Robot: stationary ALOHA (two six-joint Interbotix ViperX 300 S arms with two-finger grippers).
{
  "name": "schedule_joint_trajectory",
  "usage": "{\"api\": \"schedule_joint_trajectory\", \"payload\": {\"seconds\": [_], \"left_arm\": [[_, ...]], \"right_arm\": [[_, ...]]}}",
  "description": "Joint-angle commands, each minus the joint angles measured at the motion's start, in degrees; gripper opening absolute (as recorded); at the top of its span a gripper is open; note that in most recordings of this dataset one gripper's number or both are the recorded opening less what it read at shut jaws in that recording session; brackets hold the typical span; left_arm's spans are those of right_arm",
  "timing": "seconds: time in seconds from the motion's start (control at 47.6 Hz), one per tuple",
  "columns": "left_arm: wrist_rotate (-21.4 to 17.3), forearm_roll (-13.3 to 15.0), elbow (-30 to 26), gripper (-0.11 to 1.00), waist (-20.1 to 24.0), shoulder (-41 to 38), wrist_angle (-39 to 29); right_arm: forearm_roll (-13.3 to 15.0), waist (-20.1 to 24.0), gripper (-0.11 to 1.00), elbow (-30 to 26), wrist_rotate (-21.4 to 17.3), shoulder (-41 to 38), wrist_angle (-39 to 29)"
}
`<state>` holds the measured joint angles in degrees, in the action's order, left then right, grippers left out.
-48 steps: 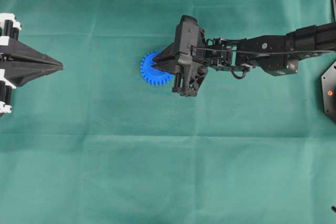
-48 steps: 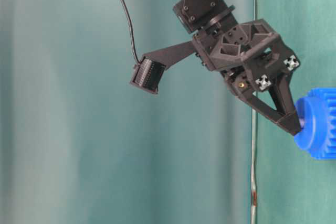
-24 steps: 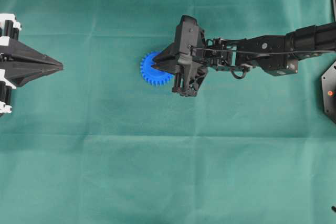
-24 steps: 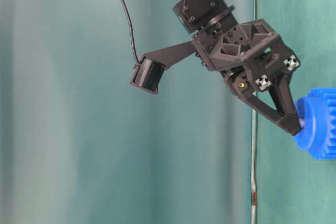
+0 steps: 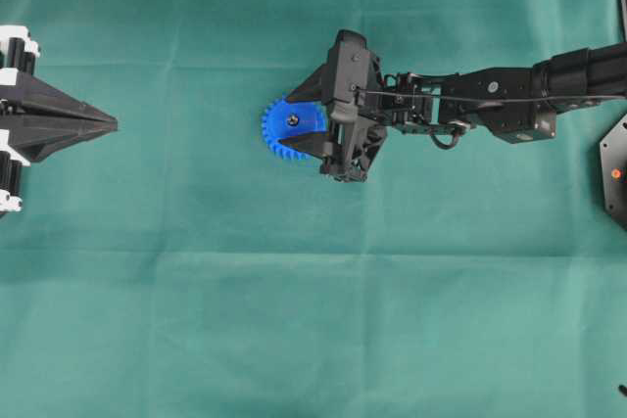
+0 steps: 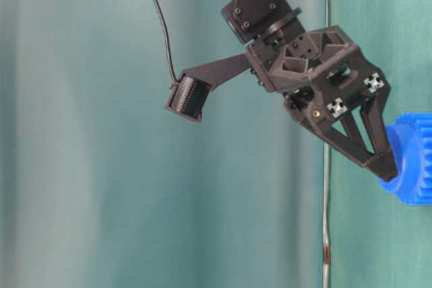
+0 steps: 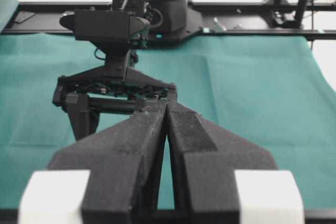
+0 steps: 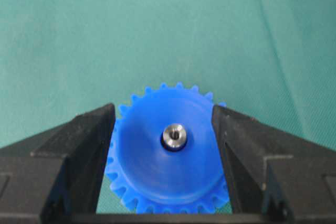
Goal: Insert the shaft placed at a random location into the center hole of the medium gear at another random location.
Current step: 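Open the right gripper and withdraw it right from the gear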
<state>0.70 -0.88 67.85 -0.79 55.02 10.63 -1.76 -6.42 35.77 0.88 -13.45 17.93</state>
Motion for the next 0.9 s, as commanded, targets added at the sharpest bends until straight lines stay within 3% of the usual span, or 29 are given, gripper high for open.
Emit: {"api": "schedule_joint_trajectory", "payload": {"seconds": [0.0,0.882], "left_arm": [[0.09,-0.09,-1.58,0.00,-0.18,-0.35,0.26],[0.09,-0.09,-1.58,0.00,-0.18,-0.44,0.26]], "right_arm": [[-0.18,0.35,0.75,-0.79,-0.09,2.99,0.18],[-0.35,0.35,0.75,9.32,-0.18,19.95,-3.16]]}}
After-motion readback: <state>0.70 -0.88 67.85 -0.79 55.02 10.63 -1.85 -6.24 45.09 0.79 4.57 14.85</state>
